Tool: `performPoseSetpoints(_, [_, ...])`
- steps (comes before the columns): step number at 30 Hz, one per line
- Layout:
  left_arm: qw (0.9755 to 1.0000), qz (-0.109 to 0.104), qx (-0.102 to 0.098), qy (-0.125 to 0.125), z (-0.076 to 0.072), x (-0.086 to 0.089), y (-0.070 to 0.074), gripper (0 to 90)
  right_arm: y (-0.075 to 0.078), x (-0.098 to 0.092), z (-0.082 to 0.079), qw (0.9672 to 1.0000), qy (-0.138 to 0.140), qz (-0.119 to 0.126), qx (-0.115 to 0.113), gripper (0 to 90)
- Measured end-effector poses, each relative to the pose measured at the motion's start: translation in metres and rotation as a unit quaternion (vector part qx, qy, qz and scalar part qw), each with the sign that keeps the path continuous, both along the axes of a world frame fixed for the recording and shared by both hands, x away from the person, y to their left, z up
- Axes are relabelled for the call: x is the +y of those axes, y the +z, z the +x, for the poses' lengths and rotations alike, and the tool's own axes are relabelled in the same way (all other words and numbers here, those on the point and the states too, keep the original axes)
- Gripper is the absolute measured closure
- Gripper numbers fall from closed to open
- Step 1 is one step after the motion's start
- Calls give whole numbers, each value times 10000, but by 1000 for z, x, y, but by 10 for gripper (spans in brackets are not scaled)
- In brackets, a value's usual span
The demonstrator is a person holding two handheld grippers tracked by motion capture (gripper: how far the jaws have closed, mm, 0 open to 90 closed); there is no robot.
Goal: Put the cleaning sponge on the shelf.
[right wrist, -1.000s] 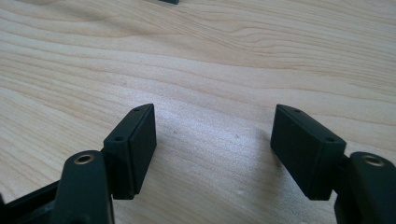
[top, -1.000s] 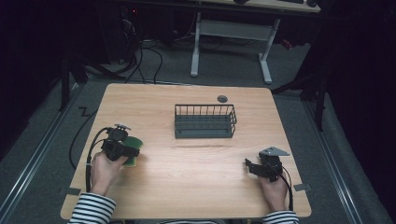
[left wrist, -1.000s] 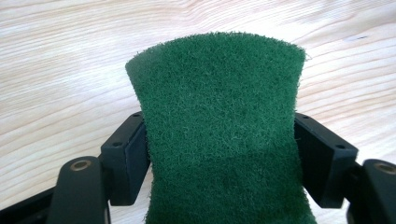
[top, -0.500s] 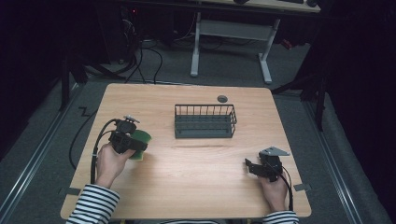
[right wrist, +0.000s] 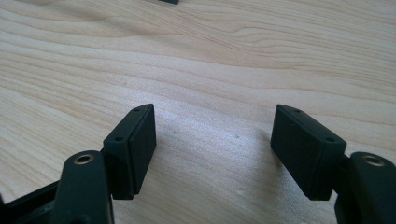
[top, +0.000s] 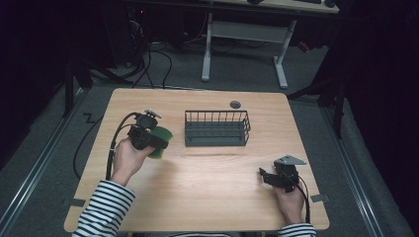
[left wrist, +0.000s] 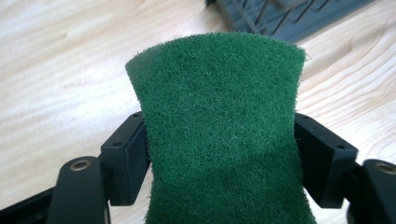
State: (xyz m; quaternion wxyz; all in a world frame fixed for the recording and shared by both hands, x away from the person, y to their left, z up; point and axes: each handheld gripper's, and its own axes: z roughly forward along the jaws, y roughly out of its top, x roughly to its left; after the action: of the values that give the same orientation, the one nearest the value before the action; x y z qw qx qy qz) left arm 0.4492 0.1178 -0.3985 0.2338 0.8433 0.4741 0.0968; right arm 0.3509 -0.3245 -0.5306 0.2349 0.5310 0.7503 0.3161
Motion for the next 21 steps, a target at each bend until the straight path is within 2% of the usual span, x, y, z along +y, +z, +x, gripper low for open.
performPoseSetpoints(11, [9991,251,-164,-283,17,-37,21,283,0,0,0,10000,2,-3,6,311])
performPoseSetpoints(19, [9984,281,-190,-453,35,-66,28,283,0,0,0,10000,-2,-10,0,310])
performPoseSetpoints(21, [9985,220,-167,-468,41,-71,29,283,0,0,0,10000,-2,-9,1,309])
